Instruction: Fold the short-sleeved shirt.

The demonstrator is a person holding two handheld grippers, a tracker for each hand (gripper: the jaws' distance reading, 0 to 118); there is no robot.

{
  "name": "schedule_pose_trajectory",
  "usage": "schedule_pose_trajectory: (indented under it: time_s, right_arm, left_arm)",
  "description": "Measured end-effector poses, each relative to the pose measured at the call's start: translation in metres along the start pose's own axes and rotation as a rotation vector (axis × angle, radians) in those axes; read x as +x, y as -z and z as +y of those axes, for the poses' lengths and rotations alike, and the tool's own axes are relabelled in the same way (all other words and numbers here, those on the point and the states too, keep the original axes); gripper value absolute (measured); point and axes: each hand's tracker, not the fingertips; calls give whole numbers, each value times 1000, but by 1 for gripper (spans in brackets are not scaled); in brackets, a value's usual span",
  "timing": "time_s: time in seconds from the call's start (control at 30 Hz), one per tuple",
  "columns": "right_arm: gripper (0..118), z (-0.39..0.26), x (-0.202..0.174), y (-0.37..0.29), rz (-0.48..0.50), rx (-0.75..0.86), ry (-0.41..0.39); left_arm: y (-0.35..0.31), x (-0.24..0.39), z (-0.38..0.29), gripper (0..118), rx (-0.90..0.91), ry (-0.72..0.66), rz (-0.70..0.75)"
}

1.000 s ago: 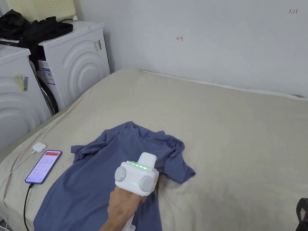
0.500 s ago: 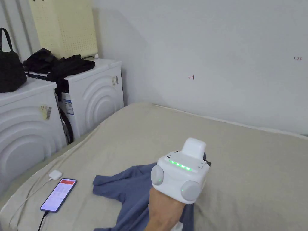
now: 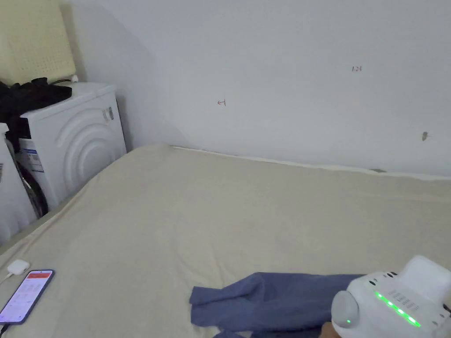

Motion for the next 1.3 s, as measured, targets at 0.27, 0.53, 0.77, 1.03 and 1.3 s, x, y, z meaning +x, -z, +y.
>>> schedule_pose_trajectory:
  time_s: [0.27,0.53,0.77,1.03,1.3]
  right_arm:
    - [0,-14,44,-6,-76,-29,28]
    - [0,-32,44,-1,-66,-76,26]
    - [0,-21,12,-4,5,-44,18]
    - [0,19,-38,-38,142,82,-58]
    - [0,41,-61,-75,50,155,-137]
  left_arm:
    - [27,87,-32,3,-138,93,-199]
    - [77,49,-73,118,-133,-92,-58]
    - [-36,-33,-23,118,231,-223,277]
    - [-202,-89,-11,118,454,-185,669]
    - [-286,-80,-30,0,420,-157,764]
